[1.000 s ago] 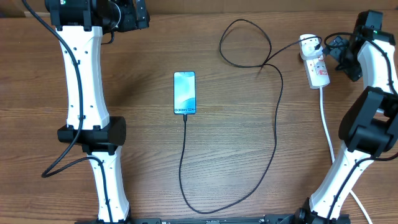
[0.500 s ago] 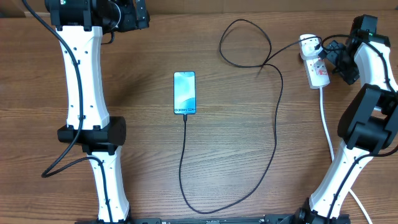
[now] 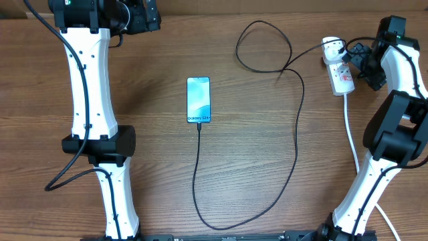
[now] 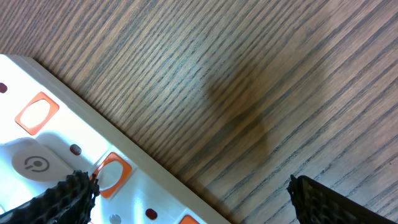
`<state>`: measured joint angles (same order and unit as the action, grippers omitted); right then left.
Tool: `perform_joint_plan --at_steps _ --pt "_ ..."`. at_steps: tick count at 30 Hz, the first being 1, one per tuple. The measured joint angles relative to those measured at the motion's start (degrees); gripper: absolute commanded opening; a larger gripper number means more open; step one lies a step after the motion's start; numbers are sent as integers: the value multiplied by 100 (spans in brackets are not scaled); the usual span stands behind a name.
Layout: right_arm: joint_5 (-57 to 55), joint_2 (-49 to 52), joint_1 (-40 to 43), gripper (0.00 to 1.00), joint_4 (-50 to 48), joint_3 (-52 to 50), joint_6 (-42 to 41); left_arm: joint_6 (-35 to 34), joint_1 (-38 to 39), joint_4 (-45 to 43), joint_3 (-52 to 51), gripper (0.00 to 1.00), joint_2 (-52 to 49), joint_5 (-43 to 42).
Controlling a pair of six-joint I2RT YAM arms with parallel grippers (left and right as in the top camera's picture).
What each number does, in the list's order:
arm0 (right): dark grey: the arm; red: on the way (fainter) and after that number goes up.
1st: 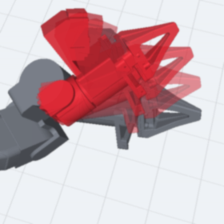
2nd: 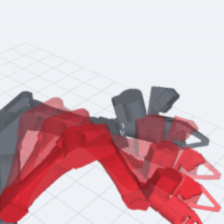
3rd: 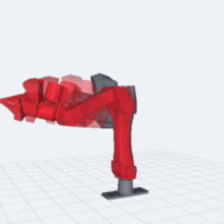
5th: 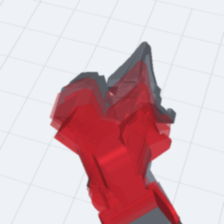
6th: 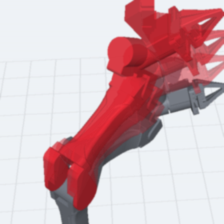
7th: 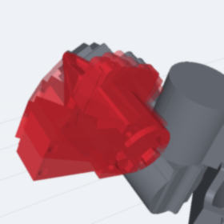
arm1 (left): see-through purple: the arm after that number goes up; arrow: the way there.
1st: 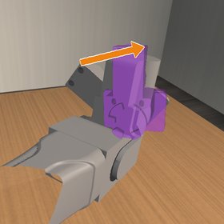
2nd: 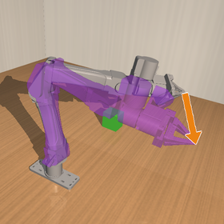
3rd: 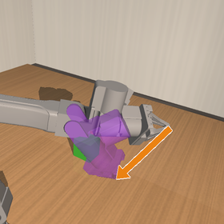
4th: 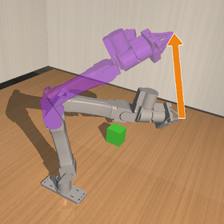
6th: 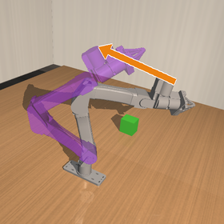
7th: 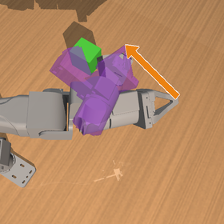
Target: Plug charger to phone and switch on socket
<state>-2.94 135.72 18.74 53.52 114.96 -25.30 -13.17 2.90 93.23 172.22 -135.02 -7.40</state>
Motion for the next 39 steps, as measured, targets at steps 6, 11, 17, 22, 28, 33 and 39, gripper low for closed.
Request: perform_joint_plan --at_steps 6,11,17,22,28,33,39 --pt "-2 0 2 100 -63 -42 0 0 0 0 0 100 0 0" --pt "11 0 9 100 -404 -321 -46 0 0 0 0 100 0 2" --pt "107 -2 118 100 -706 -533 -111 0 0 0 0 100 0 2" --pt "131 -2 118 100 -737 -549 -142 0 0 0 0 100 0 2" --pt "308 -2 120 100 -750 -549 -146 0 0 0 0 100 0 2" --pt "433 -2 122 100 -750 -549 -153 0 0 2 0 100 0 2" --pt "459 -2 127 100 -704 -546 -175 0 0 0 0 100 0 2"
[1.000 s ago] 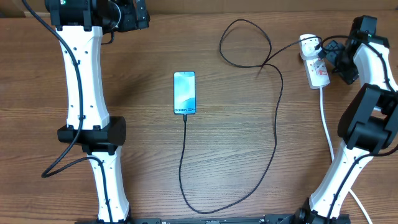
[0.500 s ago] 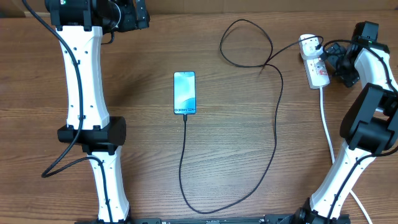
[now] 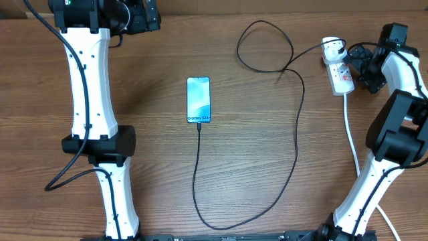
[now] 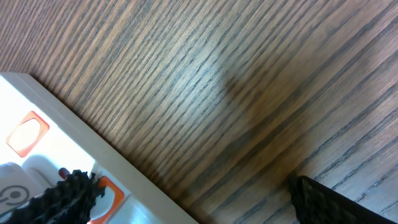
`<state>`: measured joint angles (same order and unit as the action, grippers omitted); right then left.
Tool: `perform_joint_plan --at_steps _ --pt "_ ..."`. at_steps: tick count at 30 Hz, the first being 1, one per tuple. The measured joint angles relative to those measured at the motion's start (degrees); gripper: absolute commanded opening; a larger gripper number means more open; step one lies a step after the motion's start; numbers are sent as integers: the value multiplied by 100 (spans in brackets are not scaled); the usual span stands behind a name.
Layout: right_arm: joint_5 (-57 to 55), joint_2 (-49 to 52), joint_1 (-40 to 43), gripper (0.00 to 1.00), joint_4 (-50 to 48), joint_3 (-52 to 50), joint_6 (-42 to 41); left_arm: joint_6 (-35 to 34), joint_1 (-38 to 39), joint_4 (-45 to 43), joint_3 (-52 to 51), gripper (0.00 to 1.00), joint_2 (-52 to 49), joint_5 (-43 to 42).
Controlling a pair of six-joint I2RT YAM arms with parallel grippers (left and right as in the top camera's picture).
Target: Plug charger to phone and switch on socket
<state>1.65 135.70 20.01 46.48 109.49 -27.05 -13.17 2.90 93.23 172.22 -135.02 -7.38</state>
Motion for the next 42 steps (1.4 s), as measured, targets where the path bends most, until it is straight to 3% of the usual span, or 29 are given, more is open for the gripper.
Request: perform_joint_plan --at_steps 21,29,35,42 --pt "365 -74 -26 100 455 13 271 0 0 0 0 99 0 0" --pt "-24 -153 -94 100 1296 356 444 0 0 0 0 99 0 15" --pt "-188 -1021 -92 100 1834 562 750 0 0 0 0 99 0 17" --pt "199 -2922 -98 100 2778 741 1681 0 0 2 0 99 0 17"
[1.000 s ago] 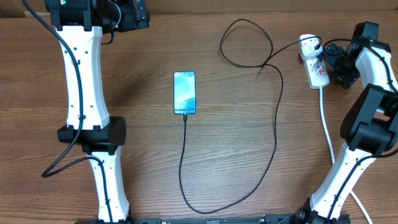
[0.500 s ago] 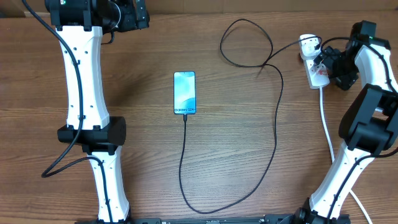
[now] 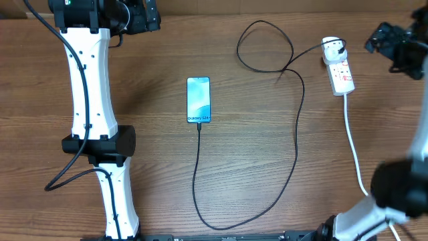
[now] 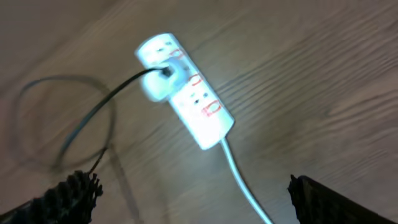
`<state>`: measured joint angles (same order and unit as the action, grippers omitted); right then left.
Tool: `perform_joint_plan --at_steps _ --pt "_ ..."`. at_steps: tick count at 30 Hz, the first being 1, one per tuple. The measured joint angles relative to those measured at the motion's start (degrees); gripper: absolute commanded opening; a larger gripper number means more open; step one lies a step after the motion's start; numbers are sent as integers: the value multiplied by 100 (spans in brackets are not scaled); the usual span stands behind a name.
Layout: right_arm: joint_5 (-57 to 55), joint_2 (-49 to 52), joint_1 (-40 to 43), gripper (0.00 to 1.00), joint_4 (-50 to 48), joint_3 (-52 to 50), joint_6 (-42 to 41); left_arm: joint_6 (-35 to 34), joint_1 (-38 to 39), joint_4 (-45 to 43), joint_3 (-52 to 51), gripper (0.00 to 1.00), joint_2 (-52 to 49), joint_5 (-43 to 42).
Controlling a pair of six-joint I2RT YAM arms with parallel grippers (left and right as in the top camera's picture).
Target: Plug charger to phone and switch on socket
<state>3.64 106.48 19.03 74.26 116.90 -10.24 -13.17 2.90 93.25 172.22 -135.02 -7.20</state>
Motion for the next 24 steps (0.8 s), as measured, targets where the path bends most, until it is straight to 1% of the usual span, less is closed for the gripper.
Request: perform_joint_plan --at_steps 6,13,19,24 --pt "542 -1475 0 100 697 22 393 0 0 -2 0 100 0 0" --pt "824 -2962 0 100 1346 37 481 0 0 -2 0 100 0 0" --pt "835 -3827 0 100 2240 63 498 0 0 -2 0 100 0 0" --pt "787 -4319 0 100 2288 63 599 0 0 -2 0 100 0 0"
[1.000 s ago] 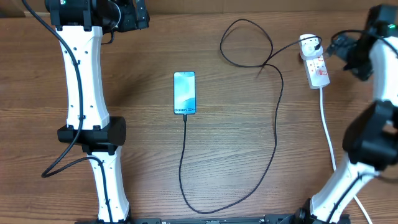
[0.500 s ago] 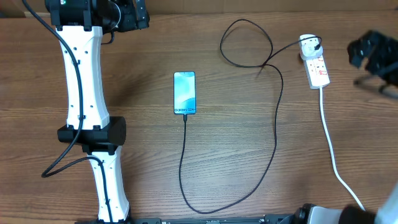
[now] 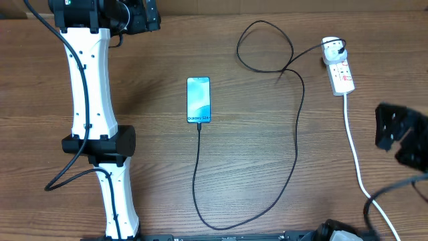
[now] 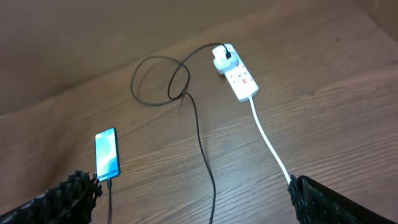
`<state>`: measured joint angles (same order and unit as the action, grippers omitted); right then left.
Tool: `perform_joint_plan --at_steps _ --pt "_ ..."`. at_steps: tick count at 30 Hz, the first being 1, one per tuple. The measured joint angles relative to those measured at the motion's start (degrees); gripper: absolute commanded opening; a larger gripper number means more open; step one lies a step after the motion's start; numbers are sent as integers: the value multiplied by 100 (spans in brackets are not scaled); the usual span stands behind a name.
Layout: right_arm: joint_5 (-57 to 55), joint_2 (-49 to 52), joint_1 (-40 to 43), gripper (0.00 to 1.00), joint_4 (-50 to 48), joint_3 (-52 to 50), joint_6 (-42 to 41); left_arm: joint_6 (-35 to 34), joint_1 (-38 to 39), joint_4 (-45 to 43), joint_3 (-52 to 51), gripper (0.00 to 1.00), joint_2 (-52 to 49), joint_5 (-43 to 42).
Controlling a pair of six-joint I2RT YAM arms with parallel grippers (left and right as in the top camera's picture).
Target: Plug charger to phone and switch on socket
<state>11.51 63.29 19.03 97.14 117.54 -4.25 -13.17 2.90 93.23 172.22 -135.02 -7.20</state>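
The phone (image 3: 198, 100) lies flat at the table's middle with its screen lit; it also shows in the right wrist view (image 4: 106, 153). A black charger cable (image 3: 297, 134) leaves the phone's lower end, loops round and ends in a plug (image 3: 332, 45) seated in the white power strip (image 3: 340, 71). My right gripper (image 3: 396, 134) hangs high over the table's right side, well back from the strip (image 4: 236, 71), open and empty (image 4: 189, 194). My left gripper (image 3: 142, 17) is at the far top left, away from all of this.
The strip's white cord (image 3: 352, 144) runs down the right side toward the front edge. The left arm's white links (image 3: 90, 100) stand along the left side. The black cable makes a loop (image 3: 264, 45) behind the phone.
My right gripper was over the table's top right corner beside the strip; it is now farther toward the front and higher. Its wrist view now takes in phone, cable and strip together.
At first my right gripper was low on the power strip, a fingertip by an orange switch. It stayed there at the second moment, slightly shifted. Then it was off the strip, and now stands well back. Phone, cable and left arm have not moved.
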Motion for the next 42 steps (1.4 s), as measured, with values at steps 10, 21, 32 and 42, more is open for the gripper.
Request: perform_joint_plan --at_steps 10,21,32,42 --pt "81 -682 -203 100 -844 -308 87 0 0 0 0 100 0 0" --pt "-289 -2430 -1307 100 -4518 -3790 122 0 0 0 0 100 0 2" --pt "-601 -4247 -1976 100 -8118 -7868 129 0 0 0 0 100 0 2" --pt "-643 -5375 -2258 100 -9667 -10306 127 0 0 0 -2 99 0 2"
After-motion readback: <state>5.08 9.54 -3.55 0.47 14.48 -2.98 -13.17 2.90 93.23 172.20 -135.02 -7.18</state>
